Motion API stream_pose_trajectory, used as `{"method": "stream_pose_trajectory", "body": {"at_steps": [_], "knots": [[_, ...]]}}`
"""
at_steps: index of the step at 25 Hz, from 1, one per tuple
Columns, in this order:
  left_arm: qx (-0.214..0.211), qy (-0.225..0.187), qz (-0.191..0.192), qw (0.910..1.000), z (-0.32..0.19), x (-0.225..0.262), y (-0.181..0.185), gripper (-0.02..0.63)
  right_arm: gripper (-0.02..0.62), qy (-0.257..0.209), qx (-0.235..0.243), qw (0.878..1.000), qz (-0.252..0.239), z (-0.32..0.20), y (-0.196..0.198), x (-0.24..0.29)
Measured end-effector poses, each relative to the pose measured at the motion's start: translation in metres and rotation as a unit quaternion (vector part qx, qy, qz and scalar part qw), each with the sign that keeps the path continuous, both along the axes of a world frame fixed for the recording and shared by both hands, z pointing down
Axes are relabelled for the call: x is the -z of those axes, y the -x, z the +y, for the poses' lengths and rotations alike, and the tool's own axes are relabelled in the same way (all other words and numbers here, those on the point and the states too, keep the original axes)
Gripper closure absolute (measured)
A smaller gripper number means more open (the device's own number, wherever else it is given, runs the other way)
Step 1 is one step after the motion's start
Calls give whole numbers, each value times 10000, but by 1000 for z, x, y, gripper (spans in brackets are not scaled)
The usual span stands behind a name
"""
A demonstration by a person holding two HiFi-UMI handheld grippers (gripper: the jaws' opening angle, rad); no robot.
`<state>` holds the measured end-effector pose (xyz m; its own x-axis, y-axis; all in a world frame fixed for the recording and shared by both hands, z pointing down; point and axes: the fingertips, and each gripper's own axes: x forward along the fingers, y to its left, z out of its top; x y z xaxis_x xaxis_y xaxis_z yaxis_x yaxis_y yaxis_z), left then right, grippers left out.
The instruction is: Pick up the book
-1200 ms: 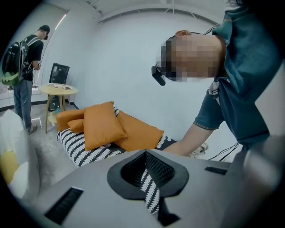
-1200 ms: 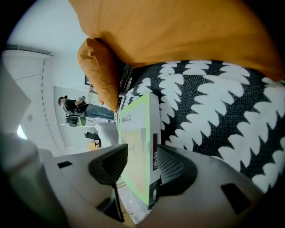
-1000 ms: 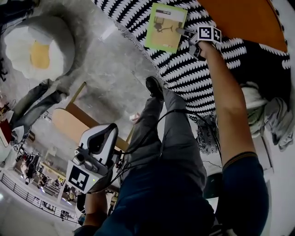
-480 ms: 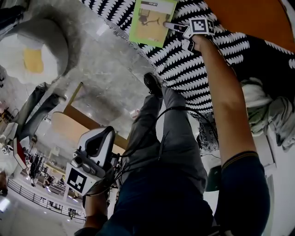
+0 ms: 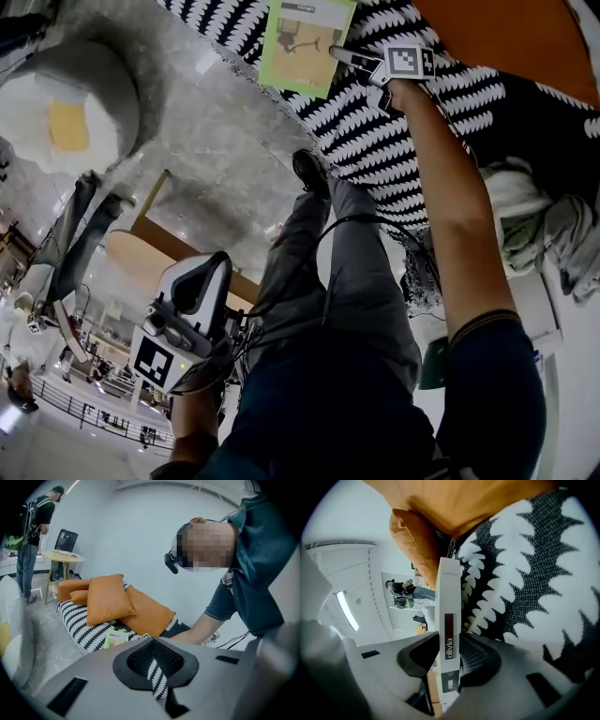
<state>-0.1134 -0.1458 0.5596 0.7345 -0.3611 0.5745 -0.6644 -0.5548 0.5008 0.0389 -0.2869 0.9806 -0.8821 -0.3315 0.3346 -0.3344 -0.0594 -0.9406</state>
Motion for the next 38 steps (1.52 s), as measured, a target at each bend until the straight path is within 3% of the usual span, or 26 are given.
{"method": "stream_pose_trajectory", "body": {"at_steps": [11,21,31,38], "knots": [[256,-246,264,9990,-12,24,-1,603,457,-952,-284,9949,156,-1,-34,77],[245,-636,315,9972,-25,68,8,603,457,-1924,-237,9801,432,1,-49,199],[284,-1031,538,9928,-28,117,19,603,457,-2902,-254,9558,393,24,-45,354],[-17,-1420,654,9877,-33,155,10,601,457,-3706,42,9286,199,54,-36,468]]}}
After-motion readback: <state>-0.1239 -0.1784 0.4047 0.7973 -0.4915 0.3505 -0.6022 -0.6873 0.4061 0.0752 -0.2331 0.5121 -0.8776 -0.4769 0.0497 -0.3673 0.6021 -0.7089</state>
